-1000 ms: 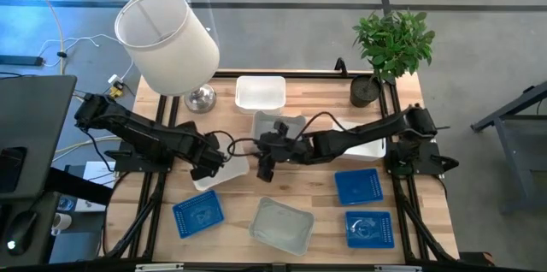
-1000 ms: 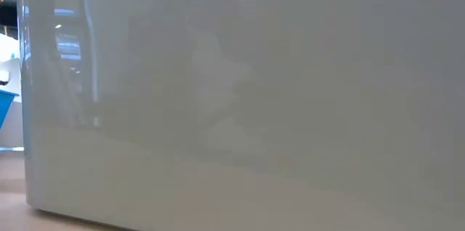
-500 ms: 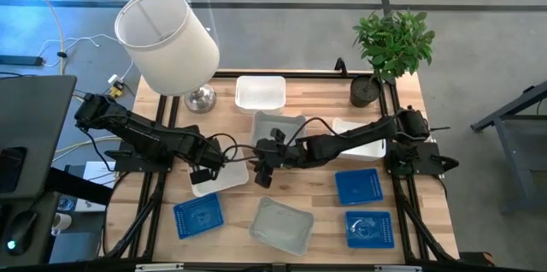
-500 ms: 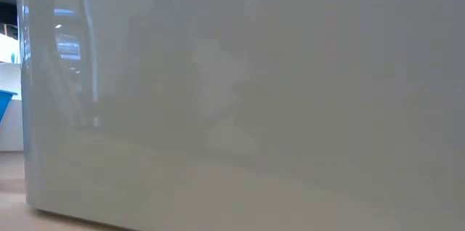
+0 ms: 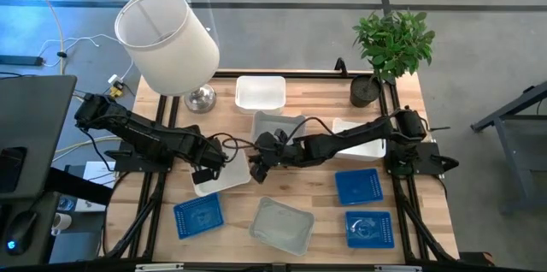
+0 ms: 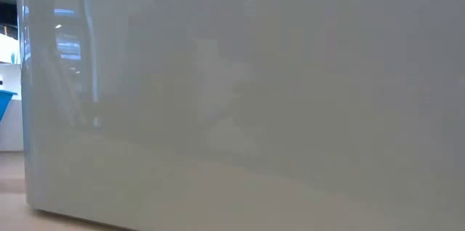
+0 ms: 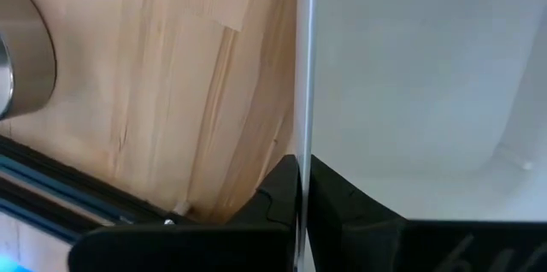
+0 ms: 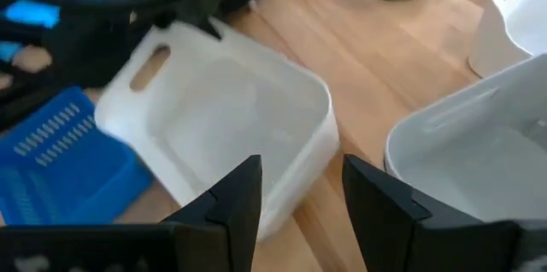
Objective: Stack baskets by color
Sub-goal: Stack the bottom white bin on top of the top white bin
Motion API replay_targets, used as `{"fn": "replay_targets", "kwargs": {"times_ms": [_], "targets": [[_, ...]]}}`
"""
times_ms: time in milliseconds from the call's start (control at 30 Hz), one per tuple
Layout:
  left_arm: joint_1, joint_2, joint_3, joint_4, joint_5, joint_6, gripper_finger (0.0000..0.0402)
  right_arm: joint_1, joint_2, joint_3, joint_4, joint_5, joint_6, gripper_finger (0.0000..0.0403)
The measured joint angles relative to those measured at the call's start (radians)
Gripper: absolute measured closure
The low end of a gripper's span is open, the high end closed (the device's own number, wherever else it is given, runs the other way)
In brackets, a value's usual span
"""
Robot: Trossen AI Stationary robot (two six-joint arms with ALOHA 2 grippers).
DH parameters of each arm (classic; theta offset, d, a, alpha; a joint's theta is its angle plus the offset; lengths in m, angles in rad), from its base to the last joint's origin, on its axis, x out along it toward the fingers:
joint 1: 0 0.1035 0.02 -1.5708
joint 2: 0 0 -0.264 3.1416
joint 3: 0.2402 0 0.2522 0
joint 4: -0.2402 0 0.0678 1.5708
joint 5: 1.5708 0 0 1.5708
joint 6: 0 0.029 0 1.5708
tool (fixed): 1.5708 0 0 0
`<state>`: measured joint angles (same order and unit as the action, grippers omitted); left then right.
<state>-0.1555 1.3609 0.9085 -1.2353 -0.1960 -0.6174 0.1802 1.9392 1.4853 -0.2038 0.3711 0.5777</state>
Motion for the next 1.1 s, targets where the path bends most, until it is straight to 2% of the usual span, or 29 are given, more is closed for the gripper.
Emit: {"fn": "replay_targets", "kwargs": {"times_ms": [267, 367, 633, 1100], "targets": [[0.000, 0.000, 0.000, 0.016, -0.022, 0.000, 0.0402, -0.001, 0.000, 0.010, 0.100, -0.028, -0.036, 0.0252], [0.000, 0.000, 0.000, 0.015, -0.023, 0.000, 0.0402, -0.007, 0.000, 0.042, 0.061, -0.038, -0.045, 0.0252], [0.000, 0.000, 0.000, 0.014, -0.024, -0.005, 0.0402, -0.010, 0.017, 0.135, -0.128, 0.015, -0.033, 0.0252], [0.000, 0.000, 0.000, 0.031, -0.024, -0.024, 0.0402, -0.008, 0.143, 0.135, -0.115, -0.044, 0.102, 0.0252]]}}
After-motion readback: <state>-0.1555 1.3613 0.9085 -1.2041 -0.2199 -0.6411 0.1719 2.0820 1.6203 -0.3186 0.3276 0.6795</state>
